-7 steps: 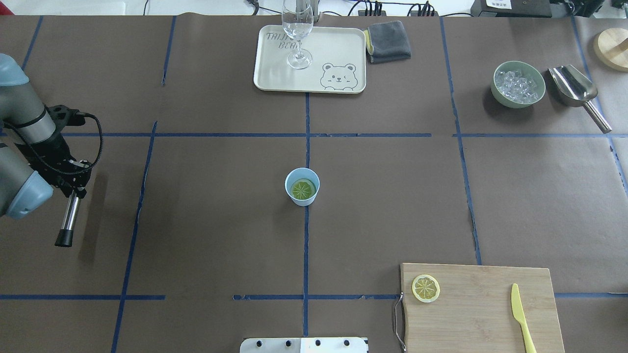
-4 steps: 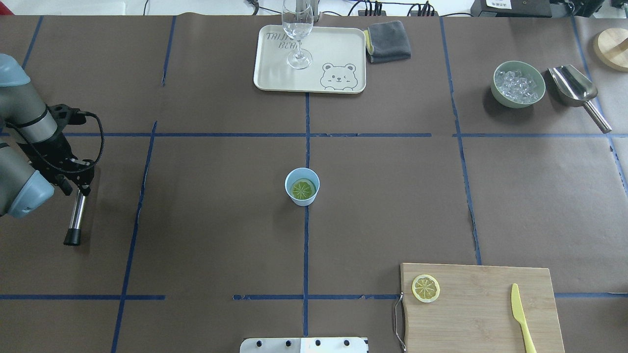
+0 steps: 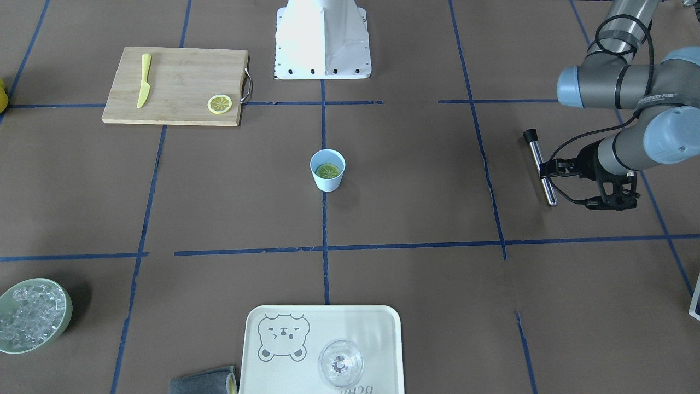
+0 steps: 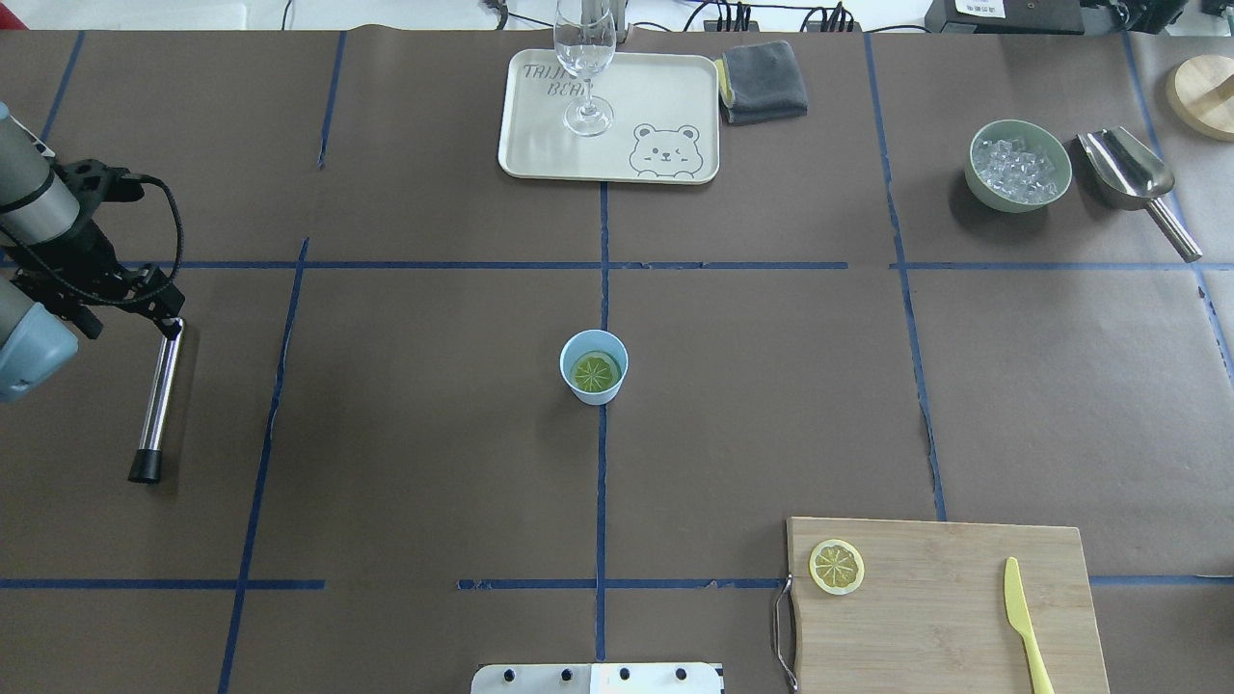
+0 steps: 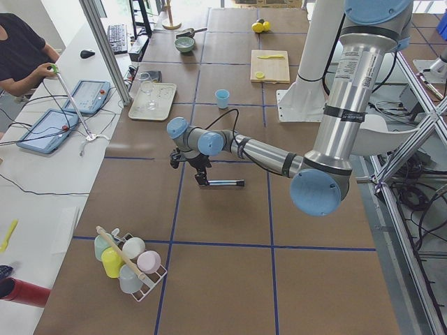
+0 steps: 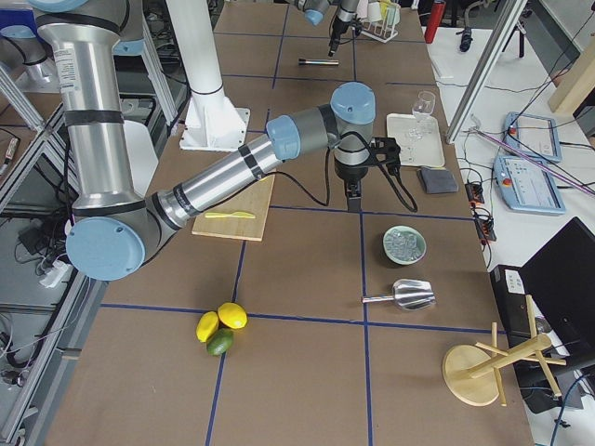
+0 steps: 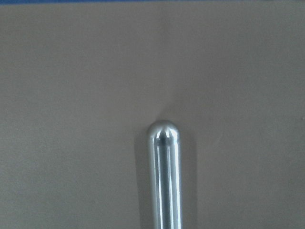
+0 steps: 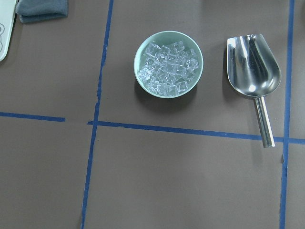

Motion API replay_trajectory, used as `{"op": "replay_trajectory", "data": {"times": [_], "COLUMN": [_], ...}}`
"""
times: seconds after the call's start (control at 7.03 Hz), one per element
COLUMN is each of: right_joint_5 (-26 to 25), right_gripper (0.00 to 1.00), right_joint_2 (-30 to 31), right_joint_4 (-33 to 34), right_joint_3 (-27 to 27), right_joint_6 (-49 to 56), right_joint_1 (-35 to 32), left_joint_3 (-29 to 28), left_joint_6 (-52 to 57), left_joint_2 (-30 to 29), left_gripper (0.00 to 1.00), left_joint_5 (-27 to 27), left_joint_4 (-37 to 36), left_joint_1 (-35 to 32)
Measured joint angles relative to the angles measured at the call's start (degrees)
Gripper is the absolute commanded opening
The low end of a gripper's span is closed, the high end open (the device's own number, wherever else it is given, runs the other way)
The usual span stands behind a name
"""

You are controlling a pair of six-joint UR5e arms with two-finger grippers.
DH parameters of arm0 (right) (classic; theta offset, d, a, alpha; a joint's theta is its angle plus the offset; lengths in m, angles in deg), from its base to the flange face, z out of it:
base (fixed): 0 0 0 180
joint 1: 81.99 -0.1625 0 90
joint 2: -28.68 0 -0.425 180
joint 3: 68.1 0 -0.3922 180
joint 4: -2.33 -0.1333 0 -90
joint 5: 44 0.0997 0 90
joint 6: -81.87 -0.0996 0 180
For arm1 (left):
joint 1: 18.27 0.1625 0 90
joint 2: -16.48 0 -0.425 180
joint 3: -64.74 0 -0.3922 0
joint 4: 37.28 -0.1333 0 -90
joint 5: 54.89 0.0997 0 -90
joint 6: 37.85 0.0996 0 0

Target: Squeeze lemon into cup

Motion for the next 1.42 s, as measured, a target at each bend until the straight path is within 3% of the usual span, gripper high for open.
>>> {"op": "replay_trajectory", "data": {"times": [0.28,0.71,1.0,1.42], "right_joint_5": [0.0,0.0,0.0,0.4], "right_gripper": [1.00,1.00,1.00,1.00], "right_joint_2": [1.3,1.9,2.4,5.2], "right_joint_4": [-0.1,-0.4,-1.5,-12.0], "right_joint_3": [-0.7,-6.2,-11.2,-21.0], "right_joint_6": [-0.1,1.1,7.8,13.6], "right_joint_1": [-0.6,-0.7,-1.9,-5.4], "left_joint_3": [3.3,5.0,5.0,4.6], "left_joint_6": [1.3,13.3,21.2,30.3], "left_joint_2": [-1.3,-1.0,1.8,7.4], "left_gripper": [1.00,1.00,1.00,1.00], "left_joint_5": [1.4,1.7,1.5,1.3], "left_joint_4": [0.1,0.1,0.0,-0.1], "left_joint_1": [-6.3,-14.5,-20.5,-26.8]}}
